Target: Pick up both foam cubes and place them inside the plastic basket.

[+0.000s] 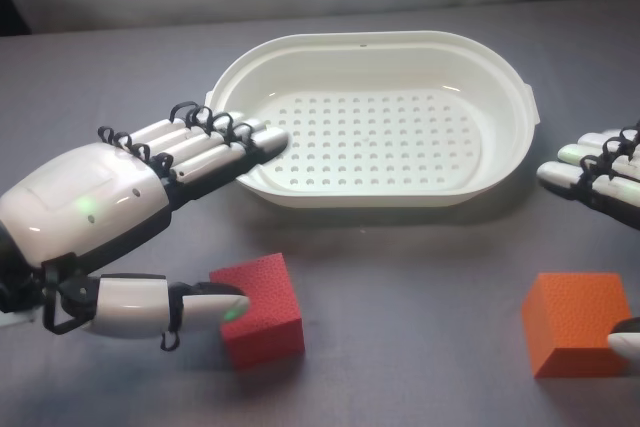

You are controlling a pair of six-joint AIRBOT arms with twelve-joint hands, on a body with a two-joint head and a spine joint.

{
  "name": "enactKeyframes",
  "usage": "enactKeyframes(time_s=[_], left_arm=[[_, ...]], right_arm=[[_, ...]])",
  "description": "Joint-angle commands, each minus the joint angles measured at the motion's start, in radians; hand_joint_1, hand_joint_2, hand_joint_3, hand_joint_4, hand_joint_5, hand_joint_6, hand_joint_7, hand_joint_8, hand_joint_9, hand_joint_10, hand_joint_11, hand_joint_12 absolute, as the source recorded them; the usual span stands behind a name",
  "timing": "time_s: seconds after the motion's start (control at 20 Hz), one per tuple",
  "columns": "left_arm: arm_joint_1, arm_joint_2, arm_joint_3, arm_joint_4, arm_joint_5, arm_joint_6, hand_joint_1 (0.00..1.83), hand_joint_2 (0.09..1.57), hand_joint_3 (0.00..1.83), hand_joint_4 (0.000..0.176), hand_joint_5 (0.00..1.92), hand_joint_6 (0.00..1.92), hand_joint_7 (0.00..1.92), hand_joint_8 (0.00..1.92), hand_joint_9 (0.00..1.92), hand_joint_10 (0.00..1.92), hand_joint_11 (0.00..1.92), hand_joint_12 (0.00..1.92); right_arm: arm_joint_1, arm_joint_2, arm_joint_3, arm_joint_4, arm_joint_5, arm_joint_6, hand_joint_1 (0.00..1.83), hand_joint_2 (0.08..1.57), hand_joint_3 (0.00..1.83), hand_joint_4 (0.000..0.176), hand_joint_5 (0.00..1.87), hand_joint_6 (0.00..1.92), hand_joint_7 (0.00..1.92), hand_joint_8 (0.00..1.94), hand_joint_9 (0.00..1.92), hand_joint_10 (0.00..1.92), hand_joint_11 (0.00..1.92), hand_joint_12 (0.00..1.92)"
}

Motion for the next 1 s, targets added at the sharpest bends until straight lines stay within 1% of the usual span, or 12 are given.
enactKeyframes(time_s=[0.0,0.3,0.4,0.45,0.5,0.65,0.7,0.75,0.8,0.85,0.9,0.95], left_arm=[[-0.004,-0.002,-0.002,-0.016,-0.122,-0.005,0.39,1.06,0.00,0.049,0.00,0.00,0.00,0.00,0.00,0.00,0.00,0.02],[0.044,-0.013,-0.019,-0.010,-0.122,-0.037,0.41,1.02,0.00,0.042,0.00,0.00,0.00,0.00,0.01,0.00,0.05,0.04],[0.061,-0.041,-0.010,-0.014,-0.102,-0.058,0.44,1.02,0.01,0.021,0.00,0.00,0.00,0.00,0.03,0.01,0.00,0.53],[0.063,-0.063,0.000,-0.015,-0.084,-0.064,0.46,1.01,0.00,0.024,0.00,0.00,0.00,0.00,0.05,0.01,0.00,0.69],[0.062,-0.076,0.007,-0.016,-0.072,-0.065,0.48,1.01,0.00,0.019,0.00,0.00,0.00,0.00,0.06,0.02,0.00,0.75],[0.041,-0.113,0.033,-0.011,-0.017,-0.068,0.63,0.96,0.00,0.027,0.00,0.00,0.05,0.01,0.14,0.04,0.00,1.04],[0.033,-0.121,0.039,-0.006,0.003,-0.068,0.69,0.96,0.00,0.026,0.01,0.00,0.11,0.02,0.20,0.06,0.00,1.18],[0.028,-0.126,0.043,0.000,0.016,-0.068,0.77,0.99,0.01,0.016,0.05,0.01,0.18,0.03,0.27,0.09,0.00,1.36],[0.023,-0.133,0.049,0.002,0.031,-0.068,0.81,1.02,0.01,0.009,0.09,0.02,0.24,0.04,0.32,0.10,0.00,1.47],[0.020,-0.141,0.056,0.005,0.044,-0.069,0.92,1.07,0.00,0.000,0.23,0.01,0.42,0.04,0.44,0.30,0.13,1.52],[0.018,-0.148,0.061,0.005,0.050,-0.069,1.07,1.10,0.00,0.000,0.48,0.05,0.67,0.14,0.60,0.73,0.43,1.53],[0.016,-0.152,0.065,0.005,0.052,-0.071,1.27,1.16,0.00,0.000,0.66,0.08,0.79,1.03,0.75,1.13,0.69,1.60]], right_arm=[[0.002,0.000,0.002,0.007,0.122,0.005,0.50,1.10,0.02,0.000,0.00,0.00,0.00,0.00,0.00,0.00,0.00,0.00],[-0.018,-0.026,0.005,0.006,0.115,0.039,0.49,1.10,0.01,0.000,0.00,0.00,0.00,0.00,0.02,0.01,0.00,0.00],[-0.024,-0.053,0.020,0.007,0.097,0.056,0.49,1.09,0.00,0.000,0.00,0.00,0.00,0.00,0.02,0.01,0.00,0.00],[-0.025,-0.069,0.029,0.012,0.080,0.058,0.52,1.09,0.00,0.000,0.00,0.00,0.00,0.00,0.03,0.01,0.00,0.00],[-0.025,-0.078,0.035,0.016,0.069,0.058,0.54,1.08,0.00,0.000,0.00,0.00,0.00,0.00,0.04,0.02,0.01,0.00],[-0.019,-0.112,0.062,0.025,0.018,0.060,0.60,1.07,0.00,0.000,0.00,0.00,0.02,0.01,0.08,0.03,0.04,0.03],[-0.011,-0.121,0.072,0.026,-0.002,0.060,0.62,1.06,0.00,0.000,0.00,0.00,0.03,0.01,0.10,0.02,0.01,0.25],[-0.001,-0.131,0.081,0.025,-0.022,0.060,0.64,1.05,0.00,0.000,0.00,0.00,0.05,0.01,0.12,0.02,0.00,0.44],[0.008,-0.142,0.091,0.025,-0.040,0.060,0.67,1.05,0.00,0.000,0.00,0.00,0.08,0.01,0.14,0.03,0.00,0.58],[0.013,-0.150,0.099,0.025,-0.051,0.061,0.71,1.08,0.00,0.000,0.00,0.00,0.13,0.02,0.16,0.03,0.00,0.72],[0.017,-0.158,0.106,0.025,-0.057,0.065,0.90,1.13,0.01,0.000,0.18,0.04,0.37,0.05,0.35,0.16,0.00,1.14],[0.024,-0.169,0.116,0.024,-0.067,0.069,1.09,1.15,0.00,0.000,0.46,0.09,0.67,0.20,0.51,0.61,0.13,1.47]])
